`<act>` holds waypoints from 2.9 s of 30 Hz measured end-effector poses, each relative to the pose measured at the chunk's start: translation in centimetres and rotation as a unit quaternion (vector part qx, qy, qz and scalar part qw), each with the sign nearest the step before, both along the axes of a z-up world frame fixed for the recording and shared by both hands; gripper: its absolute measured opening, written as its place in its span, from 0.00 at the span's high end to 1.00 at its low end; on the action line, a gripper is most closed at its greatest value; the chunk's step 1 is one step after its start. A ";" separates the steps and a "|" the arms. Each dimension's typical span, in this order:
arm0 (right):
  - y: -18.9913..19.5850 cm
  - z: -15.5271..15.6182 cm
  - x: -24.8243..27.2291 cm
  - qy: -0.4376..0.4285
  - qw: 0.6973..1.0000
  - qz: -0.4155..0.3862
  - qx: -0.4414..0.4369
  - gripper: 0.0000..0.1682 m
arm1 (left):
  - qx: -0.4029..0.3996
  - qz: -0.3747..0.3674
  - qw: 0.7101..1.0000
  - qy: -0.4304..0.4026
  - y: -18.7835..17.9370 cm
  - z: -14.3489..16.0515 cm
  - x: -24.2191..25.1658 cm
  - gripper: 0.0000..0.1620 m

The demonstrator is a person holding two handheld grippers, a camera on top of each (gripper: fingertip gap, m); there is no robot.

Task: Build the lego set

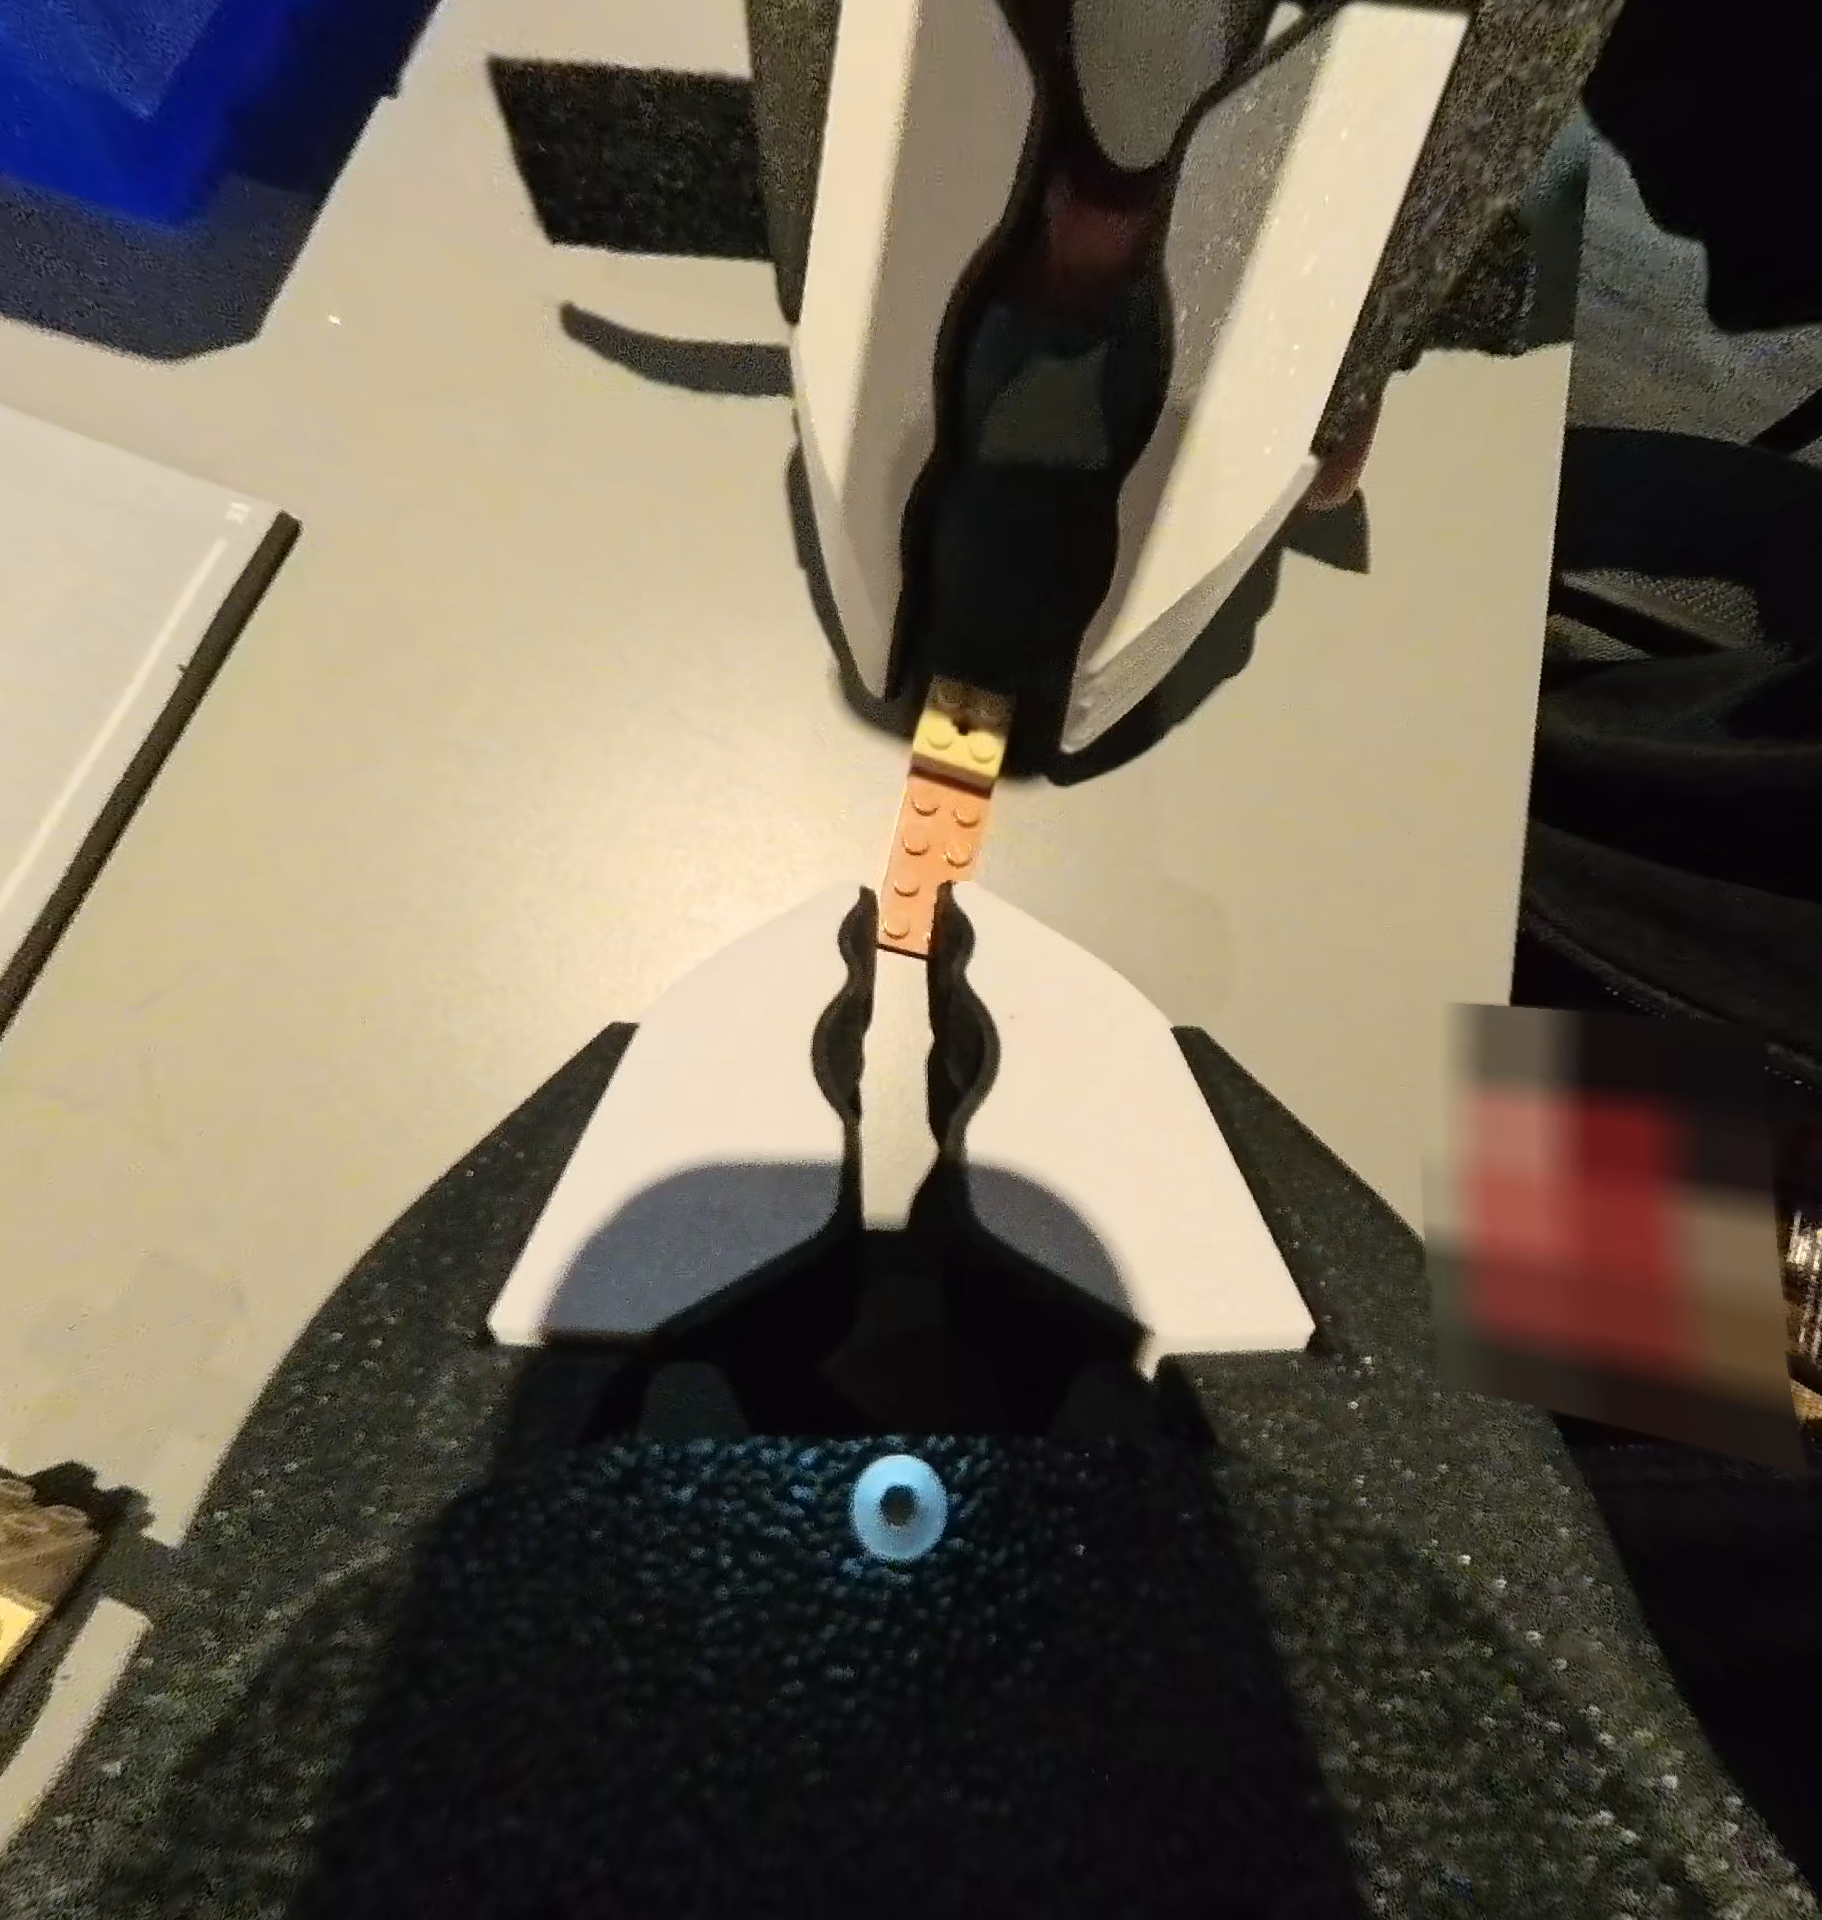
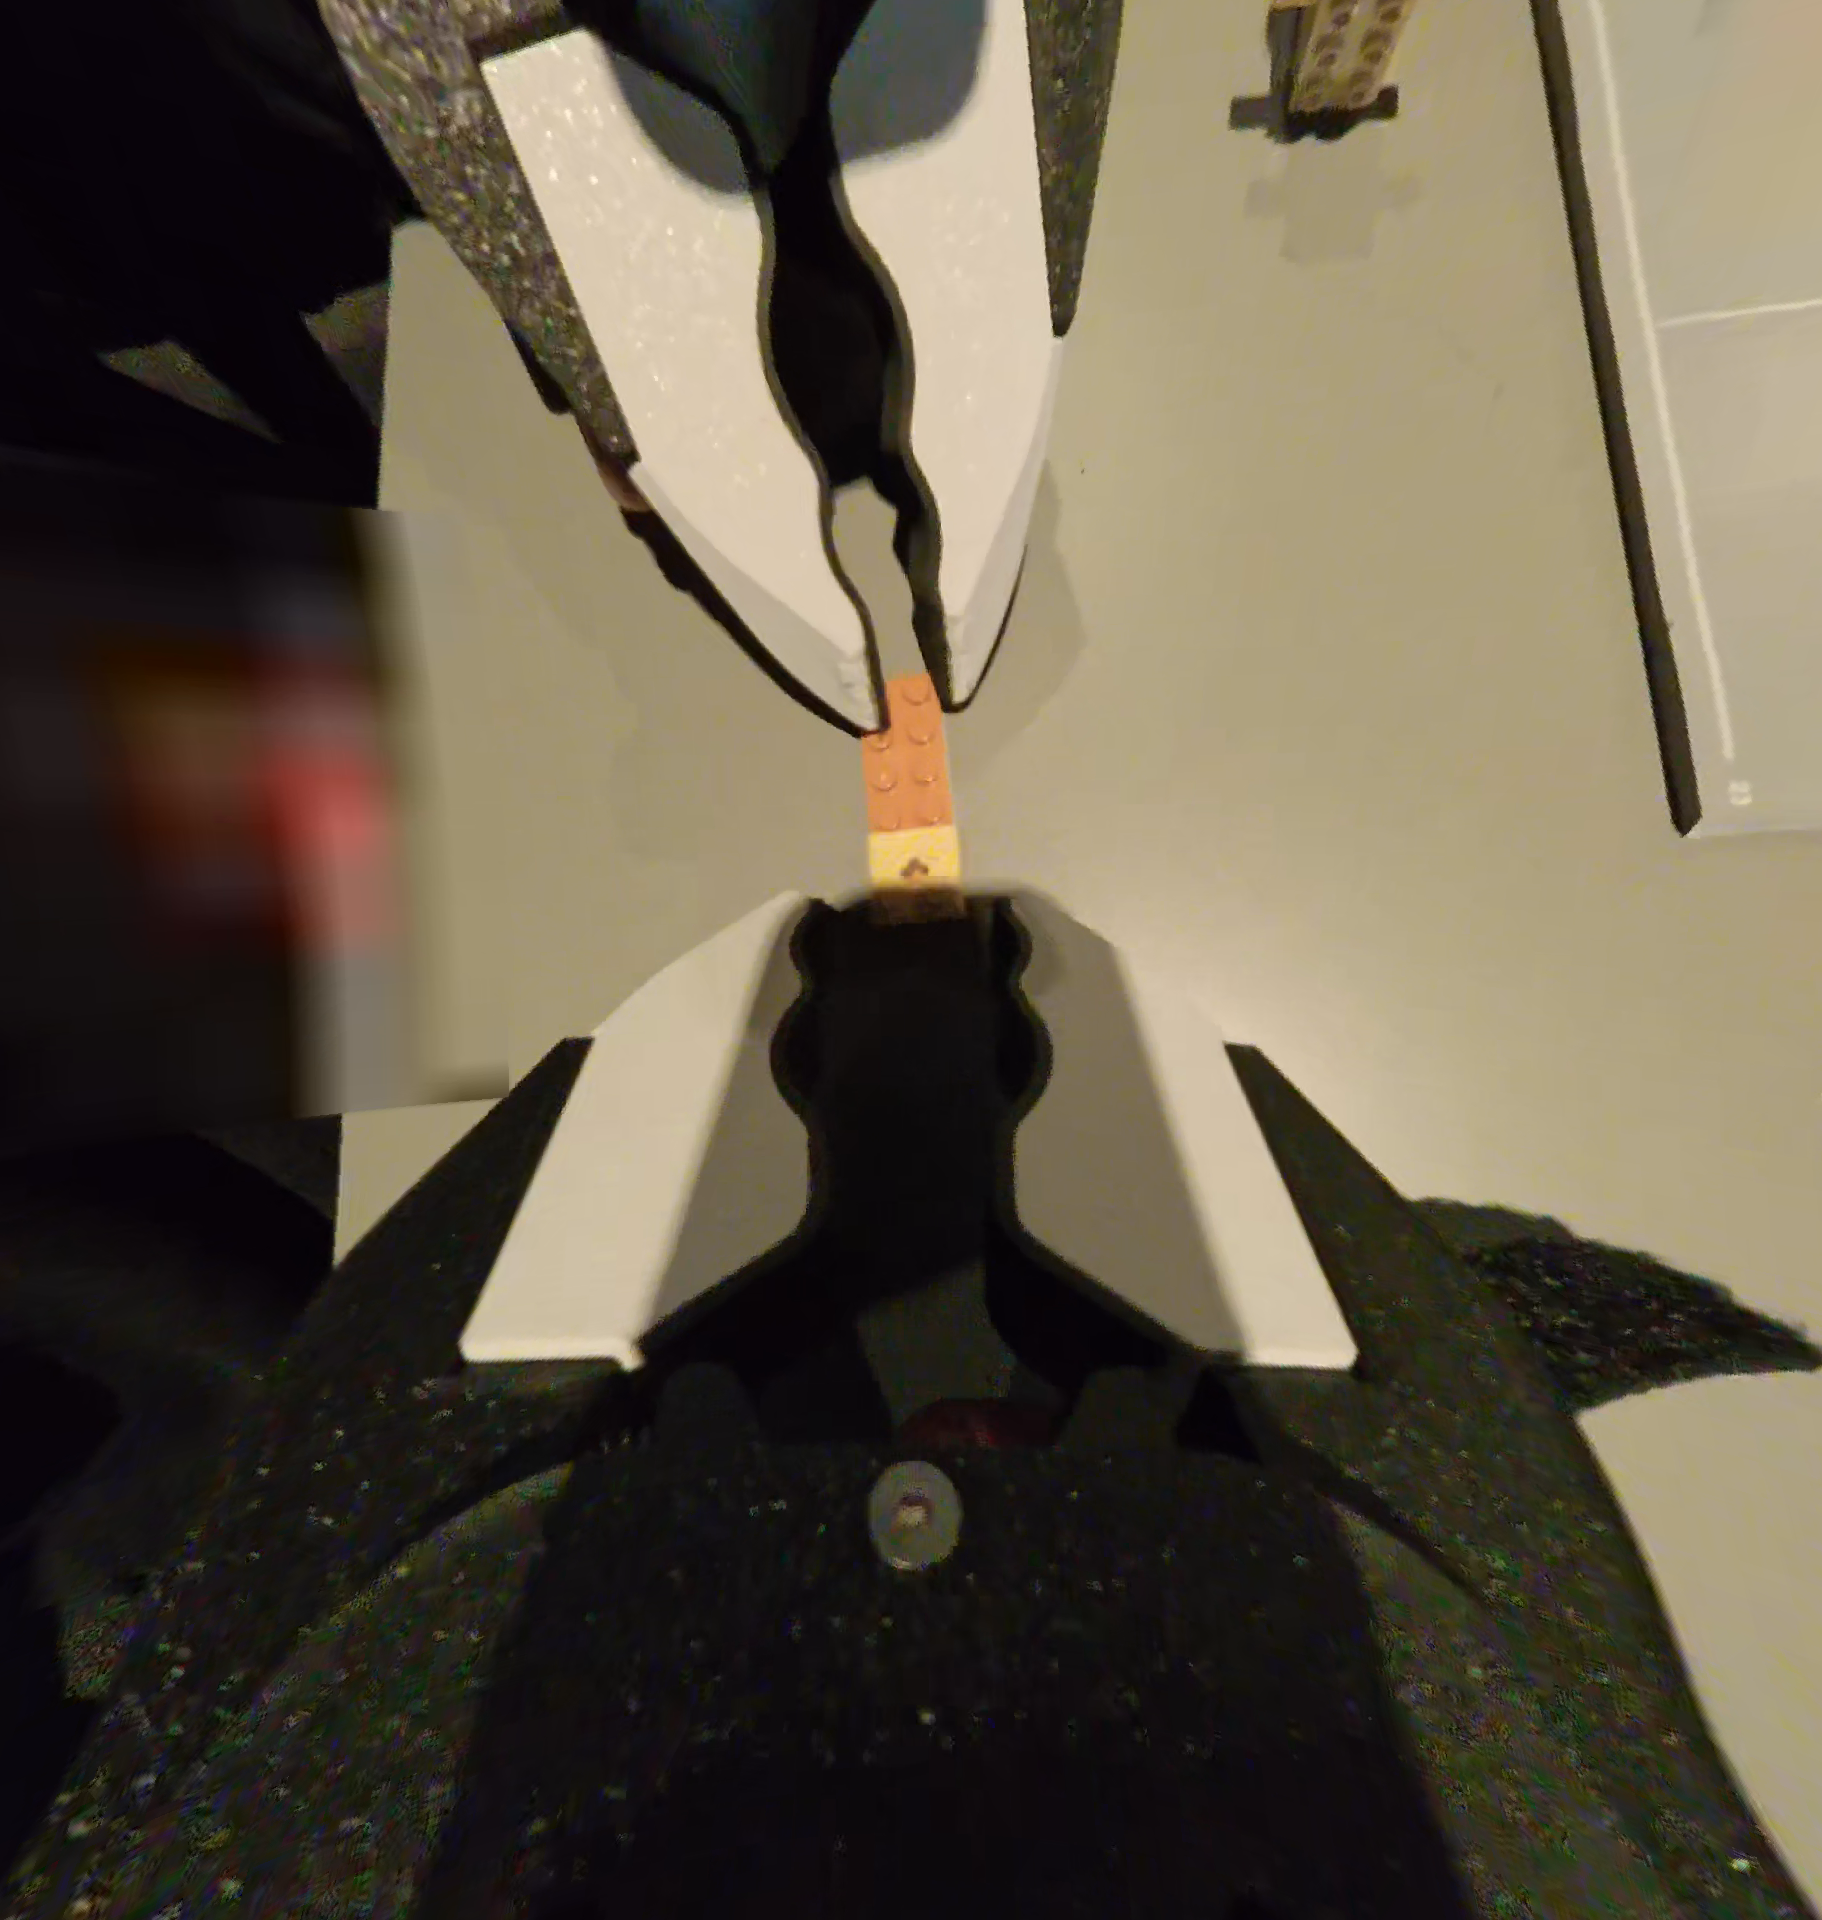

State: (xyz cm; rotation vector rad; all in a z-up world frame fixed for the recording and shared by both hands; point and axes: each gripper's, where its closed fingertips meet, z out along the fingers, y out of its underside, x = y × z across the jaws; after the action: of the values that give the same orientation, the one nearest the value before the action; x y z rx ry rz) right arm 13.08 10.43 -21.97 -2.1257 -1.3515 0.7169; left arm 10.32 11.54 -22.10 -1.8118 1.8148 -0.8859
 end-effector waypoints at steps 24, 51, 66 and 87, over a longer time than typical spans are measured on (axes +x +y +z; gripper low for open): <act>-0.5 2.5 1.4 0.106 0.992 -0.063 0.032 0.81 | 0.009 -0.003 1.000 0.005 0.0 0.0 -0.4 0.90; -0.8 3.0 1.2 0.123 0.990 -0.050 0.047 0.83 | 0.058 -0.059 0.996 0.029 -0.5 -0.3 0.0 0.90; -1.0 3.6 1.2 0.064 0.967 0.014 0.248 0.83 | 0.049 -0.075 0.996 0.000 -0.6 0.4 0.2 0.91; 1.4 9.1 0.6 -0.021 0.761 0.106 0.640 0.71 | 0.077 -0.073 0.994 0.010 1.1 5.9 -1.1 0.91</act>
State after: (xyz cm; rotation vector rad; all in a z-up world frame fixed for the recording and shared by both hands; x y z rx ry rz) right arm 13.63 11.80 -12.86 -0.8682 -1.4421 -0.2417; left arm 9.22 12.61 -16.23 -1.6149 1.9912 -0.7583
